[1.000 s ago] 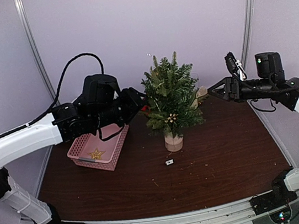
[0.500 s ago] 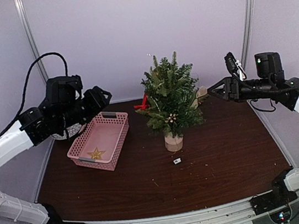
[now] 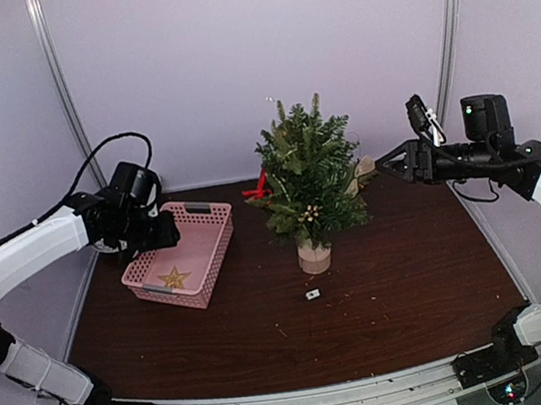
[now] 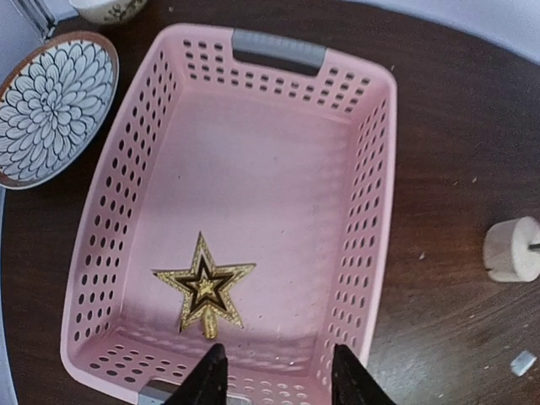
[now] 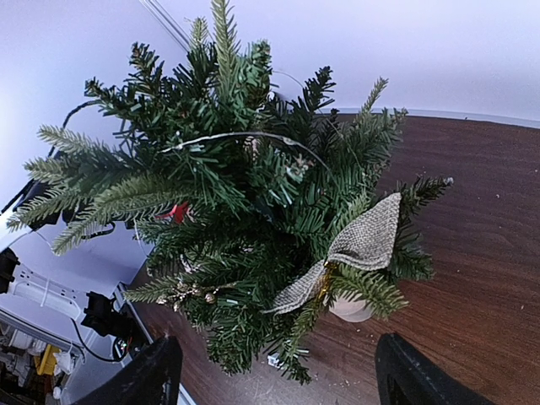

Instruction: Decorate the small christmas tree

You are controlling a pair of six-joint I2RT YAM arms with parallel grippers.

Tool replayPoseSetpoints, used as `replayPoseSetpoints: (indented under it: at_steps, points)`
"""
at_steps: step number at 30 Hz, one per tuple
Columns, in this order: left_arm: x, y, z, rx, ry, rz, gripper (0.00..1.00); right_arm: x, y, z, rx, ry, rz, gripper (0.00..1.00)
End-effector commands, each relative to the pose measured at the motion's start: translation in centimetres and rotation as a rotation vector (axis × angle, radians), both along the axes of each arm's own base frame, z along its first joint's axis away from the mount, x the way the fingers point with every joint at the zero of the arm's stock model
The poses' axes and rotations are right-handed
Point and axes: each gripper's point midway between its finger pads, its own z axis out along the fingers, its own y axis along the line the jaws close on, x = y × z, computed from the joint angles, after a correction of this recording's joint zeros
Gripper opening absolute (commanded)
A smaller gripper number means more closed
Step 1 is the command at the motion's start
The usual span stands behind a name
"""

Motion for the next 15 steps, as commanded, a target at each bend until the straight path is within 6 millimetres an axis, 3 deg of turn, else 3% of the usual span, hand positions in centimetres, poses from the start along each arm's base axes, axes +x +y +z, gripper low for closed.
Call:
replayPoseSetpoints:
  at_steps: [1, 6, 11, 15]
  points:
    - [-0.4, 1.0, -2.9, 0.126, 0.114, -0.065, 0.43, 0.1, -0.4, 1.2, -0.004, -0.050, -0.013, 0.82]
    - [-0.4, 2.5, -6.2, 0.217, 0.216, -0.066, 0.47, -0.1, -0.5, 1.3, -0.008, -0.056, -0.014, 0.82]
    - [-0.2, 3.6, -9.1, 0.216, 0.294, -0.081, 0.61, -0.2, -0.5, 1.4, -0.010, -0.063, -0.012, 0.82]
    - [-0.3, 4.0, -10.9, 0.207, 0.360, -0.093, 0.65, -0.3, -0.6, 1.4, -0.013, -0.061, -0.012, 0.83]
